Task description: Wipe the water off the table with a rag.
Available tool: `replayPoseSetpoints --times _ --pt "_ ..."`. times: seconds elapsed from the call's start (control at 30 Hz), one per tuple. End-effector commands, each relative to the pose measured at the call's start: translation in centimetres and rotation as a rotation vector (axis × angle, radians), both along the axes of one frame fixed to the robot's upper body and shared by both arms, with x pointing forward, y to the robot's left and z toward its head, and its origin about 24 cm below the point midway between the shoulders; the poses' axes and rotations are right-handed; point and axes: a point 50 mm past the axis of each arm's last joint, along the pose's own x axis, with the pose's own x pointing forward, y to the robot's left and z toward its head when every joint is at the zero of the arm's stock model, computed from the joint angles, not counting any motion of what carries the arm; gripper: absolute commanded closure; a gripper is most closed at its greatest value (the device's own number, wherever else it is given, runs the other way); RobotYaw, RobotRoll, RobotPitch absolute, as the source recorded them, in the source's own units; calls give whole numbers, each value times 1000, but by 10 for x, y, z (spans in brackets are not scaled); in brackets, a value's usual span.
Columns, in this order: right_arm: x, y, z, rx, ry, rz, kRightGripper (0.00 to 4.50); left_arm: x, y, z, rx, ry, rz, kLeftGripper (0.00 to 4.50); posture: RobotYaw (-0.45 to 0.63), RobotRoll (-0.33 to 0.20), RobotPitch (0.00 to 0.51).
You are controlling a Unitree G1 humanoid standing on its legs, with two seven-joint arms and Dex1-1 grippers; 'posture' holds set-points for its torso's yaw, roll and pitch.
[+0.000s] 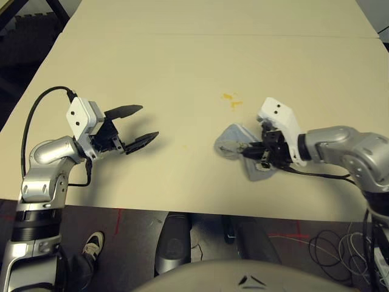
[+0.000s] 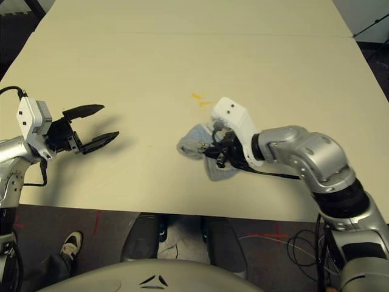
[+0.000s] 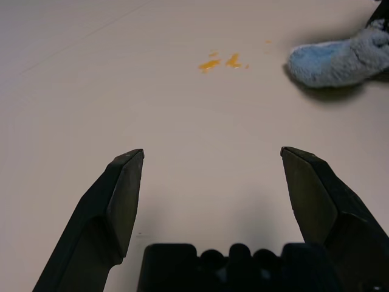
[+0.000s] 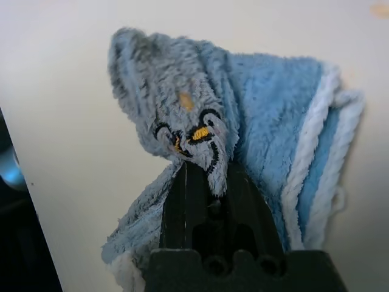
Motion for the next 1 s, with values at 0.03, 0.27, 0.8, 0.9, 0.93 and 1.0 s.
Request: replayPoseSetpoints --times 0.03,0.27,0.8,0.9,0.93,1.0 --pt "17 -19 18 77 -53 -135 4432 2 -1 -4 18 10 -12 0 207 0 216" --pt "60 -37 47 155 -198 -336 4435 7 1 -4 24 -5 -7 0 210 0 207" --pt "142 4 9 56 -175 -325 4437 5 8 -3 85 -51 10 0 272 0 208" --pt "145 19 -2 40 -149 -275 4437 2 9 -4 91 -50 12 0 276 0 209" --pt "145 27 -5 38 -139 -249 4437 2 10 -4 92 -49 13 0 284 0 211" --pt "144 42 -11 41 -121 -198 4438 0 9 -3 92 -49 15 0 294 0 215"
